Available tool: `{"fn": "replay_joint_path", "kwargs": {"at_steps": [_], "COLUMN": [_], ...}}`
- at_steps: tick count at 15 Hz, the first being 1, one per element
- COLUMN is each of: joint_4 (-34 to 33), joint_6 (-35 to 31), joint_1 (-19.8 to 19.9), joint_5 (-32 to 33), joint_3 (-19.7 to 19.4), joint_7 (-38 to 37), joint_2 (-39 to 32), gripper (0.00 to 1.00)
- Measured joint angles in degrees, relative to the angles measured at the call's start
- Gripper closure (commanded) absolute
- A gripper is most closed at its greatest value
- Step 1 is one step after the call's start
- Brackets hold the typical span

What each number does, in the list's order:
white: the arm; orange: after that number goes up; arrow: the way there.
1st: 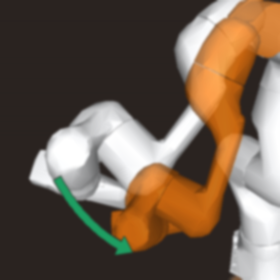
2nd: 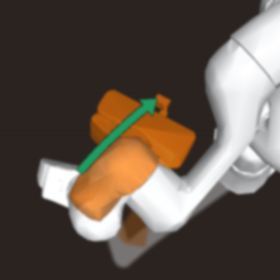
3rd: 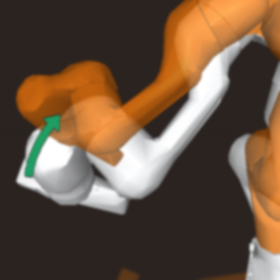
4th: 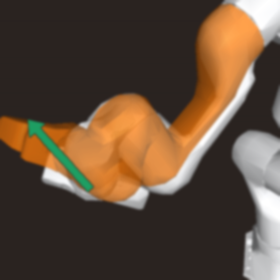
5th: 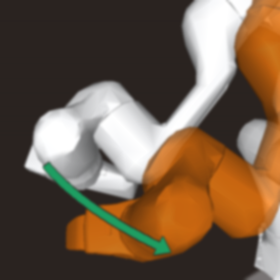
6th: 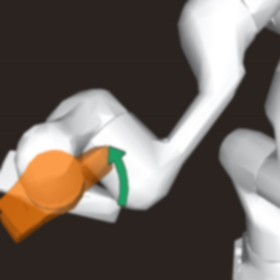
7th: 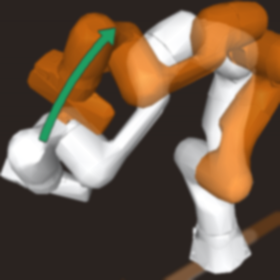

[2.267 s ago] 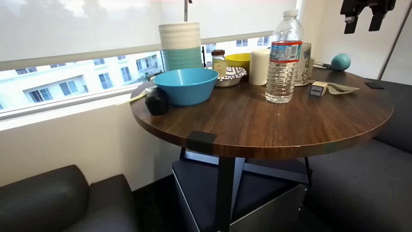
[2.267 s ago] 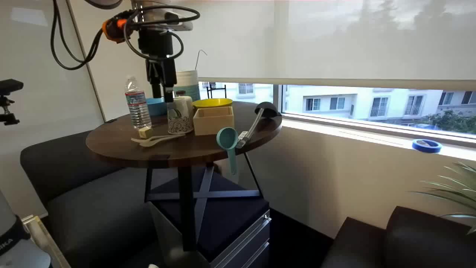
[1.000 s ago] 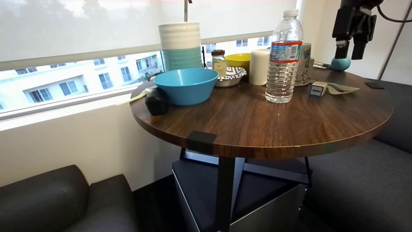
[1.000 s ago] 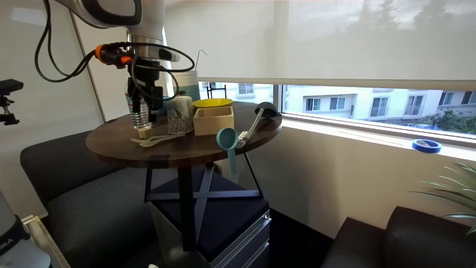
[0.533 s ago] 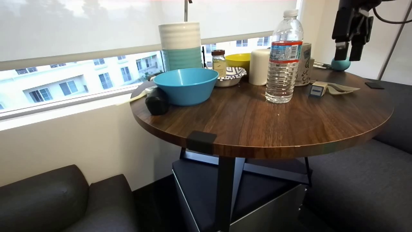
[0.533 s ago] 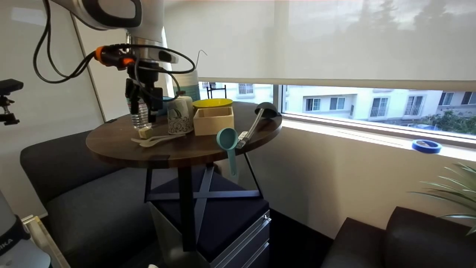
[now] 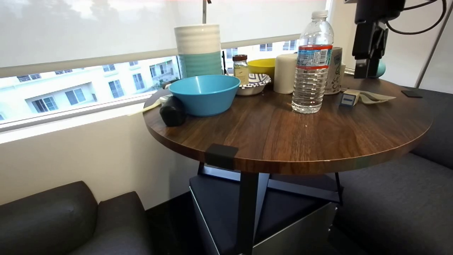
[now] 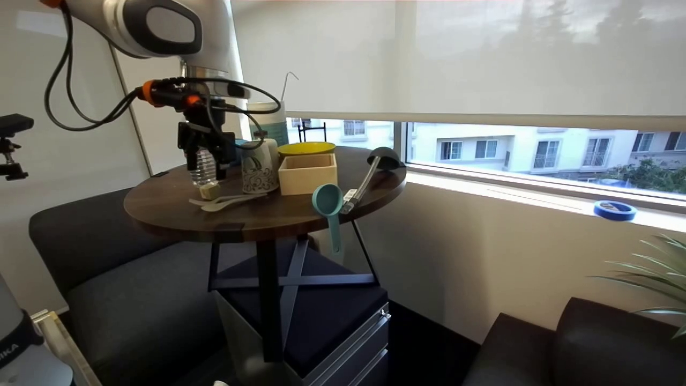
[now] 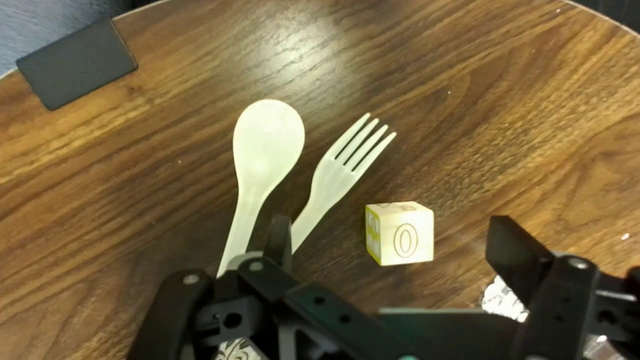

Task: Put the white block on top of the water bottle

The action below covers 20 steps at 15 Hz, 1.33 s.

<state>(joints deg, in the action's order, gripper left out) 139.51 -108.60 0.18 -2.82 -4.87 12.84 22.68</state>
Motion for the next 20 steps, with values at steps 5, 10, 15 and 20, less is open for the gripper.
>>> {"fn": "replay_joint_path", "kwargs": {"at_steps": [5, 10, 15, 20], "joint_4": [0.7, 1.1, 1.2, 0.9], "joint_6": [-3.3, -5.2, -6.0, -6.1], "joint_1": [-0.9, -1.2, -1.2, -1.2], "joint_5": [0.0, 0.0, 0.0, 0.0], "joint_3": [1.1, 1.1, 1.1, 1.1], "joint_7": [2.6, 5.2, 6.3, 6.5], "joint_2": [-2.1, -3.8, -4.8, -4.7], "gripper": [0.00, 0.41, 0.77, 0.89]}}
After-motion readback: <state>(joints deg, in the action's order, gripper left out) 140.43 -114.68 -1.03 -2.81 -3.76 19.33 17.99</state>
